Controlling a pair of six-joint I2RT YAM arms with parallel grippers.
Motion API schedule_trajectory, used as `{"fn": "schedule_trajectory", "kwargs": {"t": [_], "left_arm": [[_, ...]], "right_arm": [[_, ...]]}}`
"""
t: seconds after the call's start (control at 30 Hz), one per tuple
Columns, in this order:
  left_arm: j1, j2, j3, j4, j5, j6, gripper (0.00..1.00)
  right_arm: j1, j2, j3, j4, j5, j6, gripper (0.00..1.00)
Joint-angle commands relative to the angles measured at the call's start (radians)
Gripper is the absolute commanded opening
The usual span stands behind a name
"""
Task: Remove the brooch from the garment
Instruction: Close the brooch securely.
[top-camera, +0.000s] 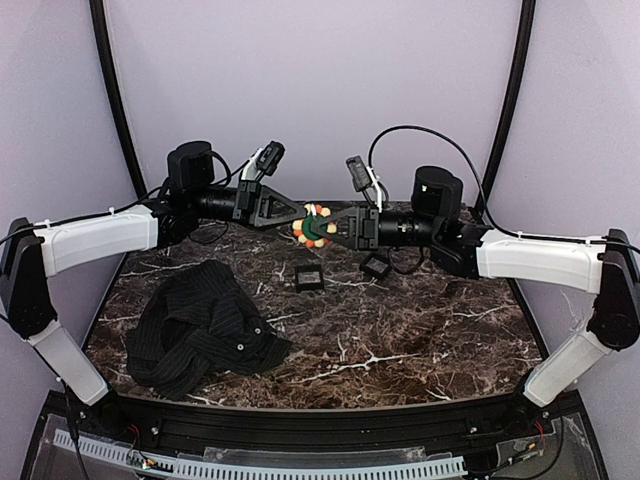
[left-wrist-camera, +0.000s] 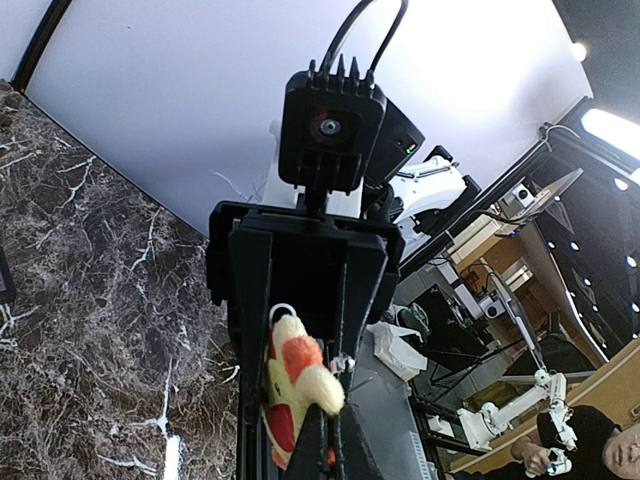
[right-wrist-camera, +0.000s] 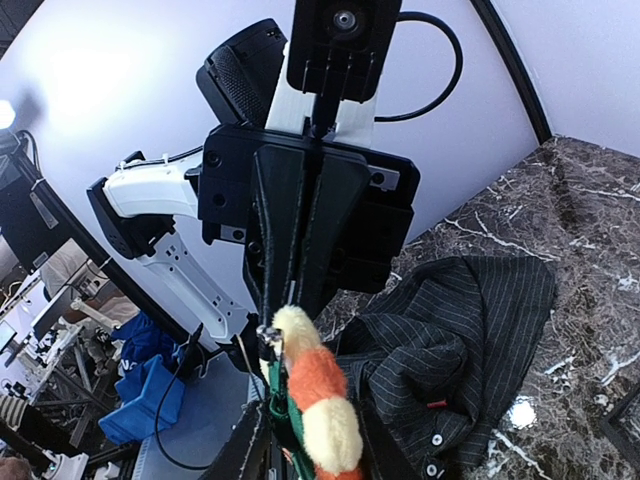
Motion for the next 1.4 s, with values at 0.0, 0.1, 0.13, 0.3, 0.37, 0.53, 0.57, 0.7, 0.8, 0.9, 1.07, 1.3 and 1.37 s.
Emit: {"fn": "schedule_trajectory", "kwargs": {"t": [0.0,0.1,0.13,0.3,0.37,0.53,0.57,0.7,0.8,0.9,1.07,1.3,1.37], "left_arm": [[-0.012,-0.017,0.000,0.025,0.024,0.009,0.01],[-0.012,-0.017,0.000,0.022,0.024,0.011,0.01],[-0.013,-0.017,0.001,0.022,0.024,0.012,0.01],[-0.014,-0.017,0.001,0.018,0.024,0.016,0.01],[-0.015,-0.018,0.002,0.015,0.023,0.018,0.01],[-0.018,-0.019,0.006,0.008,0.025,0.025,0.01],[-0.019,-0.018,0.007,0.006,0.025,0.026,0.01],[-0.022,-0.017,0.014,-0.008,0.026,0.038,0.01],[-0.024,-0.015,0.020,-0.025,0.027,0.049,0.01],[-0.027,-0.012,0.025,-0.033,0.027,0.055,0.01],[-0.029,-0.008,0.032,-0.043,0.027,0.062,0.01],[-0.032,-0.001,0.041,-0.055,0.027,0.068,0.01],[-0.033,-0.001,0.042,-0.058,0.027,0.071,0.01]], "right_arm": [[-0.006,0.016,0.023,0.061,-0.029,0.028,0.25],[-0.011,0.018,0.019,0.062,-0.024,0.041,0.23],[-0.013,0.017,0.019,0.059,-0.022,0.043,0.22],[-0.021,0.018,0.015,0.058,-0.013,0.062,0.19],[-0.024,0.017,0.014,0.056,-0.011,0.066,0.18],[-0.029,0.021,0.017,0.051,-0.013,0.071,0.17],[-0.029,0.022,0.019,0.048,-0.012,0.072,0.17],[-0.031,0.029,0.029,0.022,-0.008,0.068,0.16],[-0.031,0.033,0.035,0.005,-0.005,0.061,0.16],[-0.031,0.033,0.043,-0.022,0.004,0.046,0.17],[-0.031,0.039,0.061,-0.057,0.011,0.030,0.19],[-0.033,0.044,0.074,-0.075,0.014,0.021,0.20],[-0.033,0.043,0.074,-0.076,0.017,0.022,0.19]]}}
